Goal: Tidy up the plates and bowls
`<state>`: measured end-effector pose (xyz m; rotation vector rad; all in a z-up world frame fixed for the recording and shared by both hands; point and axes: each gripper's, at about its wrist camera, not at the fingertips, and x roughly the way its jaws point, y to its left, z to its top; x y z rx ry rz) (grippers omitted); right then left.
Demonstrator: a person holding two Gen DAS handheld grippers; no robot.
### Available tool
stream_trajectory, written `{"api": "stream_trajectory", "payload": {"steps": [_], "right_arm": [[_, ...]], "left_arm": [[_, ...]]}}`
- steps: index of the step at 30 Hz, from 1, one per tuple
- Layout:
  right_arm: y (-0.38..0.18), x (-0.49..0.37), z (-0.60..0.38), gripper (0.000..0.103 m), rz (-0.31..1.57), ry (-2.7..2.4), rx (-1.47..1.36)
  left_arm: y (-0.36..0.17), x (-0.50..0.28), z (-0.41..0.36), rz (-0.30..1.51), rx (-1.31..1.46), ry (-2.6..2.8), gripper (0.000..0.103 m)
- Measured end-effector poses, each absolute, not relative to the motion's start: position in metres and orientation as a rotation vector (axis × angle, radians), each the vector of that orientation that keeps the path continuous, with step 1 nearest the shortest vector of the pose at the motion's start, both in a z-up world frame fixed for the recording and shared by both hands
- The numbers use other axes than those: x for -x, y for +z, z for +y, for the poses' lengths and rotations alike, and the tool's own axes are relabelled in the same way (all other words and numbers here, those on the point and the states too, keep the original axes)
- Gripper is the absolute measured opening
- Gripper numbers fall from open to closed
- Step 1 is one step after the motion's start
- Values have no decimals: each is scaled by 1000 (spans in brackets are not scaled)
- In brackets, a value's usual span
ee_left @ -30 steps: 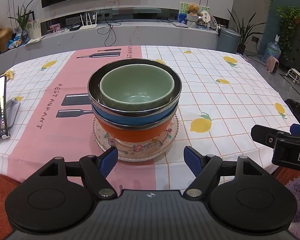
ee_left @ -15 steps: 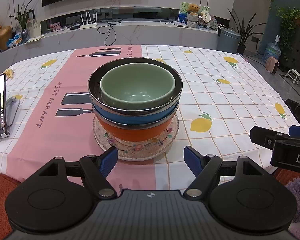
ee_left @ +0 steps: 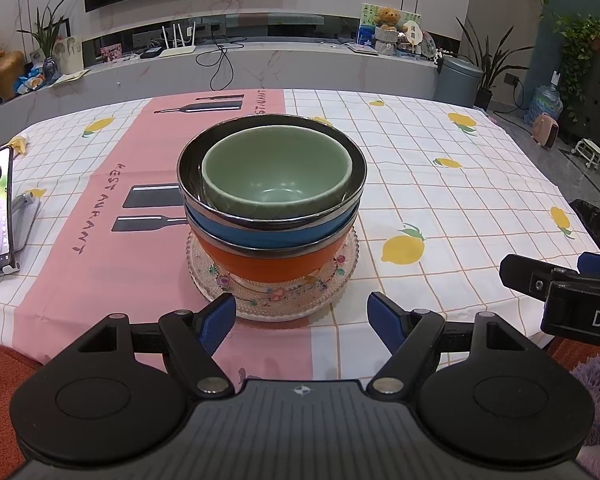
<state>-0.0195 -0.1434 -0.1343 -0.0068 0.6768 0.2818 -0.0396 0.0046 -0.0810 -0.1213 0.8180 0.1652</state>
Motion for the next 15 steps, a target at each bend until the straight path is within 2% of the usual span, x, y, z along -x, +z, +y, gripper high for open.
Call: {"api": "stream_trajectory", "payload": {"steps": [15], "right_arm": [[-135, 19, -145, 97, 680, 279, 4]], "left_arm": [[-80, 41, 5, 815, 122, 168, 88]]}}
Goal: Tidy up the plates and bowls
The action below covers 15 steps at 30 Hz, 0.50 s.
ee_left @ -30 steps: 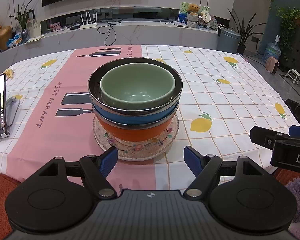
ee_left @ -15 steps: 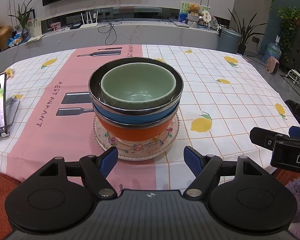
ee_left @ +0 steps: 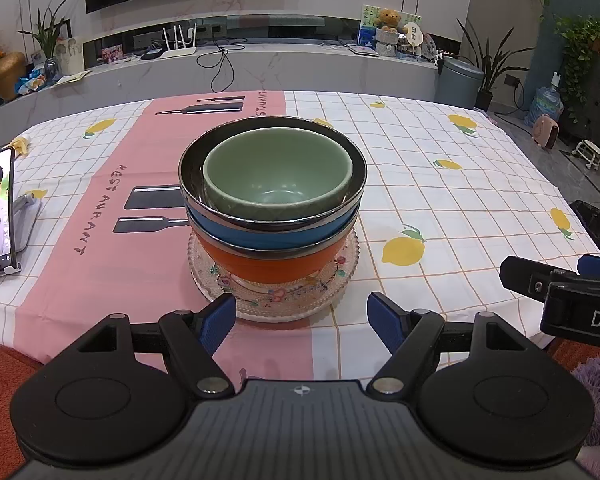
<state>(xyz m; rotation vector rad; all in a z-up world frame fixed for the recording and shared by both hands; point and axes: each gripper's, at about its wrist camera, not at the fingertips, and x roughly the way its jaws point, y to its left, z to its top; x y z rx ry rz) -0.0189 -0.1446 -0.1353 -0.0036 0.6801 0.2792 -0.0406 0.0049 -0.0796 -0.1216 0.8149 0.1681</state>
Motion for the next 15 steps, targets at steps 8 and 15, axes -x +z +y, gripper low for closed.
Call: {"api": "stream_trajectory", "payload": {"steps": [8, 15], "right_arm": [[-136, 19, -145, 97, 681, 280, 3], [-136, 20, -145, 97, 682, 281, 4]], "left_arm": [[-78, 41, 5, 812, 122, 169, 87], [-76, 42, 5, 806, 125, 166, 87]]}}
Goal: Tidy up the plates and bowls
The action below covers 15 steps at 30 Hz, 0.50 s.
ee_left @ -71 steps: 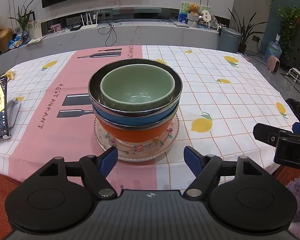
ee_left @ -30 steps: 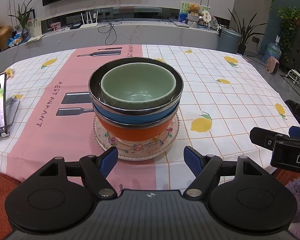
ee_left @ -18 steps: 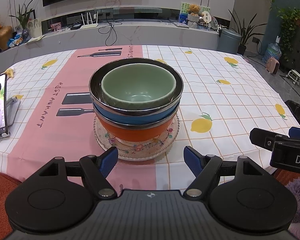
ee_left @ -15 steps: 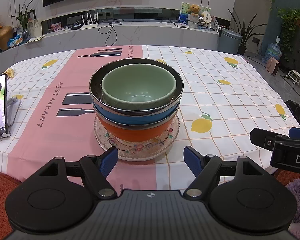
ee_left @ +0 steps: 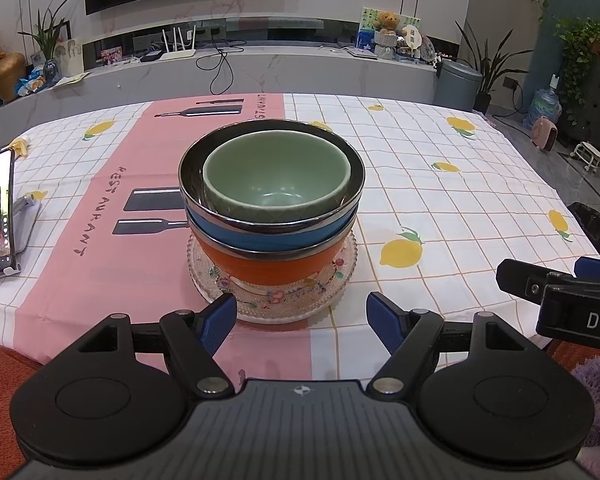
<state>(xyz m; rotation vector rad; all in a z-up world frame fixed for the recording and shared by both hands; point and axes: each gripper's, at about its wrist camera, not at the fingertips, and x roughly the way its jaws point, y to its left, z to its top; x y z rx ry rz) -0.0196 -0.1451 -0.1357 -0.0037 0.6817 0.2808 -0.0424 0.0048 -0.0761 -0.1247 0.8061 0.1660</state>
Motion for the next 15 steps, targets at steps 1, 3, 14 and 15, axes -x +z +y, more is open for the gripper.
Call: {"api": "stream_trajectory", "payload": {"steps": [1, 3, 14, 15], "right_arm": [[-136, 19, -145, 97, 682, 281, 4], [-136, 20, -145, 97, 681, 282, 4], [-136, 21, -144, 97, 687, 283, 1], [-136, 21, -144, 97, 688, 283, 1]], "left_arm": [[-76, 42, 5, 805, 125, 166, 87], [-76, 42, 5, 805, 126, 166, 87], [-75, 43, 4, 801, 126, 166, 87], [-74, 43, 4, 800, 127, 166, 87]]}}
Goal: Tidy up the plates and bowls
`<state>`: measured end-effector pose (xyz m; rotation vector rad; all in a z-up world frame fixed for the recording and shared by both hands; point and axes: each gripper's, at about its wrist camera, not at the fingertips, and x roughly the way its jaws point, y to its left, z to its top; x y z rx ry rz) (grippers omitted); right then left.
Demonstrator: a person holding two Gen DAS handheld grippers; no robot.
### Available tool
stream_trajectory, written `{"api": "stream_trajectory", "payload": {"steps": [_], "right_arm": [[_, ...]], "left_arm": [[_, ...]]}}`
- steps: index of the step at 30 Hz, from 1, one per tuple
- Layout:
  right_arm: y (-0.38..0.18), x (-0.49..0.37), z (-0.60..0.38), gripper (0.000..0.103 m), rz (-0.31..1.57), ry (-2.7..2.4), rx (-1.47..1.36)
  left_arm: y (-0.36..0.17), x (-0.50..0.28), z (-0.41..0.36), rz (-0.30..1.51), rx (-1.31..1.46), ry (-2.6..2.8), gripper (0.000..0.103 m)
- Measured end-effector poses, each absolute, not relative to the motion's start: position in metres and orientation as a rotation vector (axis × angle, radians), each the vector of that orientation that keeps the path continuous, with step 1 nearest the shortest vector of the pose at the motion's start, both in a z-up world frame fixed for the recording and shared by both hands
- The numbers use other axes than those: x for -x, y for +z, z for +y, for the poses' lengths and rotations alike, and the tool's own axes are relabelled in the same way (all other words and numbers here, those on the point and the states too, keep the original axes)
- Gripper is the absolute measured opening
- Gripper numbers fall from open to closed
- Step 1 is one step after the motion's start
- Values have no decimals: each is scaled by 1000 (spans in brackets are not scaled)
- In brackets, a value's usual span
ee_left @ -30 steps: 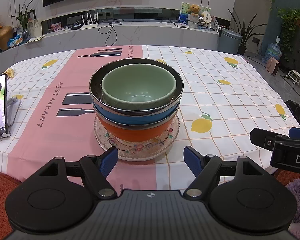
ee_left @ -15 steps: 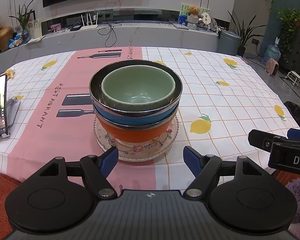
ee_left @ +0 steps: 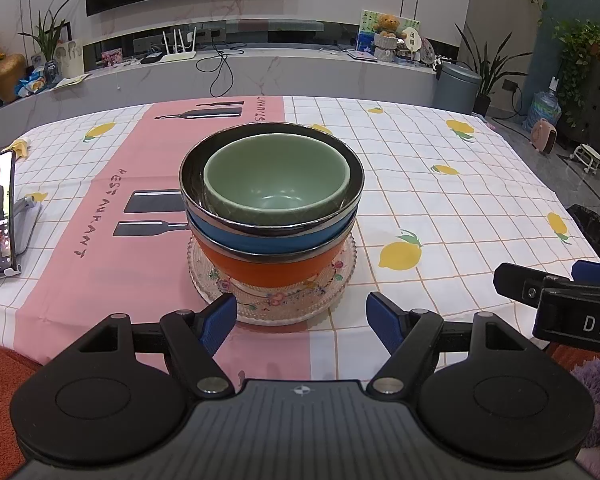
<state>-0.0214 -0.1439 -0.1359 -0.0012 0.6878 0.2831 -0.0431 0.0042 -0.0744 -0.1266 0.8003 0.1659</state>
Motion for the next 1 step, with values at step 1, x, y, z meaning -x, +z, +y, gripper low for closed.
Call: {"api": "stream_trajectory", "payload": {"steps": [1], "right_arm": [[-136, 22, -144, 97, 688, 283, 1]], "left_arm": [[-74, 43, 4, 800, 125, 166, 87]]}}
